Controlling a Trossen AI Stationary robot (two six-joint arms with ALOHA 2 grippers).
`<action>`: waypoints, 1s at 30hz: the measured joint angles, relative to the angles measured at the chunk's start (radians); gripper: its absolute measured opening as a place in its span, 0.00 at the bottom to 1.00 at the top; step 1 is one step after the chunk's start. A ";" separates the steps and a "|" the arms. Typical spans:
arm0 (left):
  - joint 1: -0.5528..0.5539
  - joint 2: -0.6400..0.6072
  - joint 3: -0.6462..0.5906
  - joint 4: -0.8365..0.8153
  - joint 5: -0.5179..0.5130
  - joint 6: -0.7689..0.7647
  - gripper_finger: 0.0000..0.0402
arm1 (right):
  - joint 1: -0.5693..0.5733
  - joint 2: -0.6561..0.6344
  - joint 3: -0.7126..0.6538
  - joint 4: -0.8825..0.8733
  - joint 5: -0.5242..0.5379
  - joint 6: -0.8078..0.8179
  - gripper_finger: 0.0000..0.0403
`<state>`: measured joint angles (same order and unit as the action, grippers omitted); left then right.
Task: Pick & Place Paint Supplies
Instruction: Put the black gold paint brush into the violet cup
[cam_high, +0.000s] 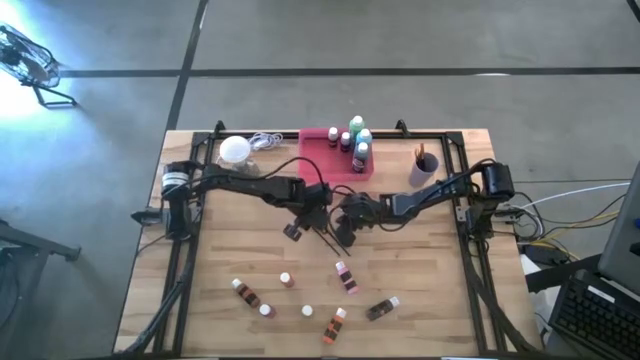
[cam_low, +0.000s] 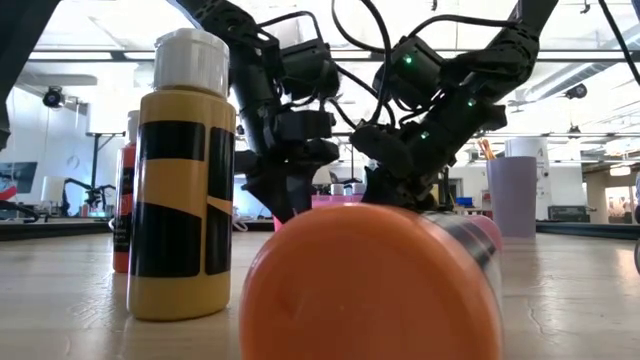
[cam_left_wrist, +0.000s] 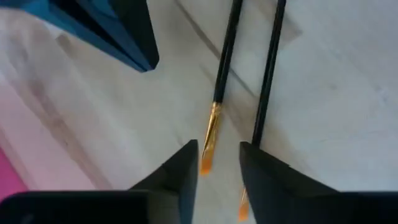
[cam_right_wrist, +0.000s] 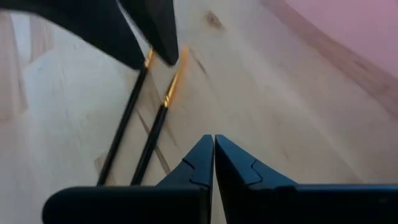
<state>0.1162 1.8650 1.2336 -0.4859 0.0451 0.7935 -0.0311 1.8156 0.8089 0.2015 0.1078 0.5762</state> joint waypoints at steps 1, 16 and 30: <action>-0.002 0.000 0.000 0.007 -0.007 -0.001 0.34 | 0.000 0.000 0.000 -0.009 -0.001 0.000 0.03; 0.040 0.015 0.000 0.015 -0.038 0.011 0.44 | 0.000 0.000 0.000 -0.033 -0.003 -0.006 0.03; 0.044 0.094 0.003 0.014 -0.009 -0.062 0.29 | 0.000 -0.001 -0.001 -0.033 -0.003 -0.016 0.03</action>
<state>0.1605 1.9594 1.2366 -0.4723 0.0363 0.7320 -0.0315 1.8149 0.8082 0.1680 0.1051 0.5598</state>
